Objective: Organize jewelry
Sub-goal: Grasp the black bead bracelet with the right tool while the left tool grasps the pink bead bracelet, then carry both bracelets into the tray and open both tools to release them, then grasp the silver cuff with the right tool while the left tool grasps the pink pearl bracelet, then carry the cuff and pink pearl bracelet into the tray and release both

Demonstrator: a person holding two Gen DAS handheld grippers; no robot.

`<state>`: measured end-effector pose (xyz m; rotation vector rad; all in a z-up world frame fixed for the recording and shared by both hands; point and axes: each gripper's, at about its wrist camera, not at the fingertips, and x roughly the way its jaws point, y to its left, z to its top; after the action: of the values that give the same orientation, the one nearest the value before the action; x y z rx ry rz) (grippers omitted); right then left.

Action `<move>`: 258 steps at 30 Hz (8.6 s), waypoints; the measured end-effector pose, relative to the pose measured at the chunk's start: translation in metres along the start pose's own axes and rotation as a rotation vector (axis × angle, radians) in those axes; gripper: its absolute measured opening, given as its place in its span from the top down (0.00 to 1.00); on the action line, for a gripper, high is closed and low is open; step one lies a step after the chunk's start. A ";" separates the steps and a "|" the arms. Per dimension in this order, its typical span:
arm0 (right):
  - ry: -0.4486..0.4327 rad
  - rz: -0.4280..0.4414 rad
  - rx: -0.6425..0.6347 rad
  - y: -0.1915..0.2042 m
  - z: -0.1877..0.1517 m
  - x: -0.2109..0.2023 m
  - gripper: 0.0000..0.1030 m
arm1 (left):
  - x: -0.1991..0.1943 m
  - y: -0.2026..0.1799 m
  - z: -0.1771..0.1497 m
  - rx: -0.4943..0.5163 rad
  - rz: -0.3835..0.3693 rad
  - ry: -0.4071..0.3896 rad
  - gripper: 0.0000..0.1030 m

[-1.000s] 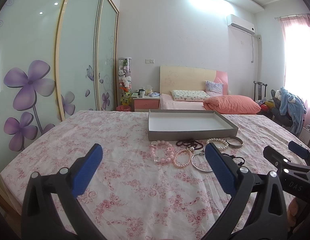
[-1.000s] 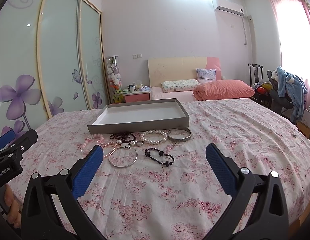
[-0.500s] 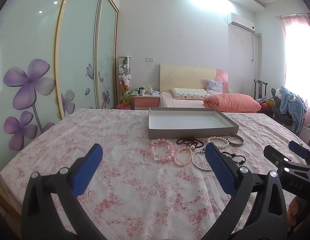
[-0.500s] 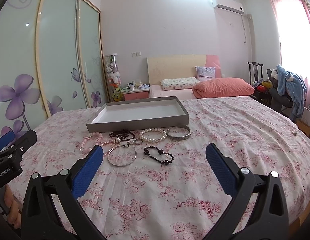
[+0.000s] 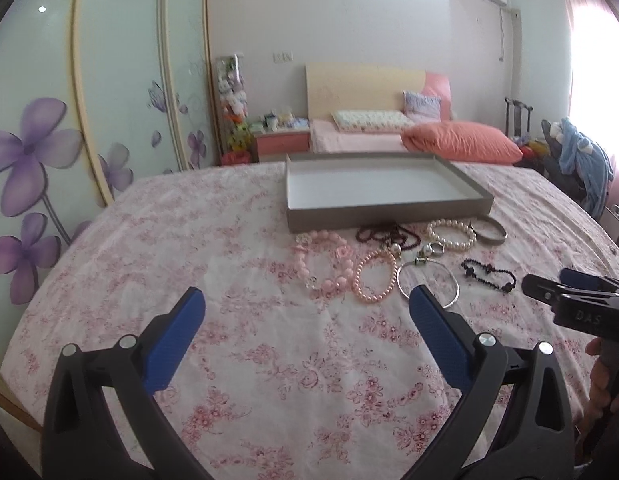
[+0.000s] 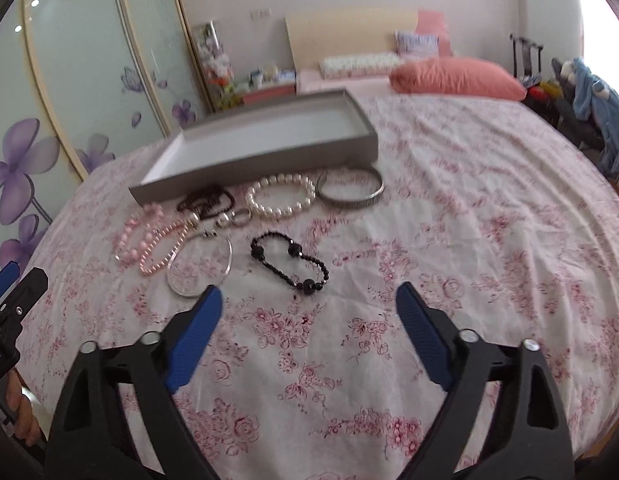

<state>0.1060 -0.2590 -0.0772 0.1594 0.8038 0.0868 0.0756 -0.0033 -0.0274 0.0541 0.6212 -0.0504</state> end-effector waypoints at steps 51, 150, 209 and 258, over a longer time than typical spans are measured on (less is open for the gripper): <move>0.042 0.053 -0.092 0.008 0.021 0.036 0.95 | 0.148 0.014 0.034 -0.043 -0.029 0.341 0.81; -0.277 0.069 -0.086 0.012 0.175 0.096 0.61 | 0.196 -0.020 0.169 -0.072 -0.129 0.001 0.72; 0.100 -0.082 -0.141 -0.021 0.062 0.087 0.35 | 0.138 -0.022 0.020 0.120 -0.177 0.323 0.62; -0.015 0.083 -0.068 0.010 0.051 0.037 0.35 | 0.084 0.023 0.051 -0.095 -0.309 0.100 0.94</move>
<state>0.1680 -0.2494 -0.0668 0.1289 0.7787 0.1905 0.1750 0.0141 -0.0345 -0.1324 0.7271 -0.3181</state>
